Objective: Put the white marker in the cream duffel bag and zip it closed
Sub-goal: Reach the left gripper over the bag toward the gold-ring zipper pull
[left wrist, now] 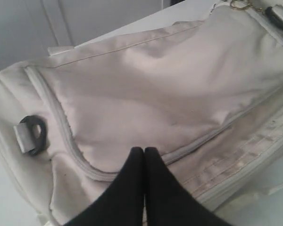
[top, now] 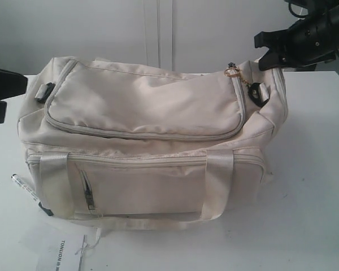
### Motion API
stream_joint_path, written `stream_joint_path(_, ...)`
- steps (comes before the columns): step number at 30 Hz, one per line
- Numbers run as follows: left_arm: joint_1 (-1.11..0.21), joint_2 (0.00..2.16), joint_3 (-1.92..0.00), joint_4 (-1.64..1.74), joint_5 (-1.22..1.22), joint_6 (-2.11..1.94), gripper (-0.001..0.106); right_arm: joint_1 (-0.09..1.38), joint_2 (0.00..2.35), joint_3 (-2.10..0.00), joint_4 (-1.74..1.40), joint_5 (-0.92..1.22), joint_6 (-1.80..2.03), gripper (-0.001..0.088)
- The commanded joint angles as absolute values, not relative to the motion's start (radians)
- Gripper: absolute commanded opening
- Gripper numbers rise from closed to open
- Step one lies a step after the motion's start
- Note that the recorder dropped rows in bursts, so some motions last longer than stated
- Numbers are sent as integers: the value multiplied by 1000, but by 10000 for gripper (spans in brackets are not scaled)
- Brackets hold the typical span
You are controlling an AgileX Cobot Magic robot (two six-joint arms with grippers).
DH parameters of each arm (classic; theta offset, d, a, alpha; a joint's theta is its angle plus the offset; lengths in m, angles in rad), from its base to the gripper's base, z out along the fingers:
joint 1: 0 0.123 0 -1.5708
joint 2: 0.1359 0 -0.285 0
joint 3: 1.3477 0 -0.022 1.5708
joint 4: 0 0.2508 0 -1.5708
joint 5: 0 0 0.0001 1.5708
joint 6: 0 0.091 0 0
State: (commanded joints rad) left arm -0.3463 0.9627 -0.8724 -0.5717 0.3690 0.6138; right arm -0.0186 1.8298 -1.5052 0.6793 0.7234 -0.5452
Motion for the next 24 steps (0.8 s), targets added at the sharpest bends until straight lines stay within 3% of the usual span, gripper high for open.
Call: stream_joint_path(24, -743, 1305, -1080, -574, 149, 844, 0, -19, 1830, -1505, 679, 723, -545, 0)
